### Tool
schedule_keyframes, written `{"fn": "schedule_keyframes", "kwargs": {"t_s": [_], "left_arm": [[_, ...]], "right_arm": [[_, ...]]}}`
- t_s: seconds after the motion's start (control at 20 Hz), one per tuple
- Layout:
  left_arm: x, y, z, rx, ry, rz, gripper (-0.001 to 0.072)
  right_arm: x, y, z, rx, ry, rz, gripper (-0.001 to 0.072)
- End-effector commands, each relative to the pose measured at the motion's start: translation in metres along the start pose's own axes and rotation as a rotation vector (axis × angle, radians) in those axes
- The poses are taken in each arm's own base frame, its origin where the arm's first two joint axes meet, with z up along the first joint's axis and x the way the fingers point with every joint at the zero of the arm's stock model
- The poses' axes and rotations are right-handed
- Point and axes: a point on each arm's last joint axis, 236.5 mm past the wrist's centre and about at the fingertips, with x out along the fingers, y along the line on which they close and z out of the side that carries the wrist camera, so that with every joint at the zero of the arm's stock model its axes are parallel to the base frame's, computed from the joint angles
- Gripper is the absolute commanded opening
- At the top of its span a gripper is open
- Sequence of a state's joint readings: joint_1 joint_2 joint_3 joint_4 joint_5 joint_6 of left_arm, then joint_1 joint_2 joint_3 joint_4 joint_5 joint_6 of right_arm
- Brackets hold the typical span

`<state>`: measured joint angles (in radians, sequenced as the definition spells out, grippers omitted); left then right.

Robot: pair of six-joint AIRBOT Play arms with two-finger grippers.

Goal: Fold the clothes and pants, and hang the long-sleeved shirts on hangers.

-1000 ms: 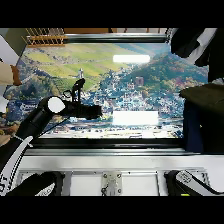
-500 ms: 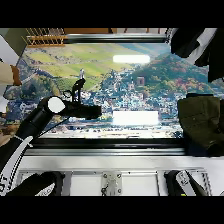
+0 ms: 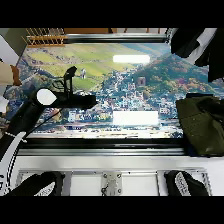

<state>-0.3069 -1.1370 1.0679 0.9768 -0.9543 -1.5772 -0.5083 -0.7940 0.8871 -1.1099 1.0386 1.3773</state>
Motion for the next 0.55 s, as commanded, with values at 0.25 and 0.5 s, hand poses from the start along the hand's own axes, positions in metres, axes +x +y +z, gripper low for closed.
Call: {"fn": "schedule_keyframes", "kwargs": {"t_s": [0.25, 0.5], "left_arm": [[-0.019, -0.004, 0.033, 0.023, -0.09, -0.004, 0.0027], [-0.02, -0.004, 0.041, 0.021, -0.123, -0.006, 0.0026]], "right_arm": [[0.004, 0.136, -0.015, -0.28, -0.025, 0.306, 0.0573], [0.004, 0.135, -0.016, -0.278, -0.021, 0.307, 0.0038]]}}
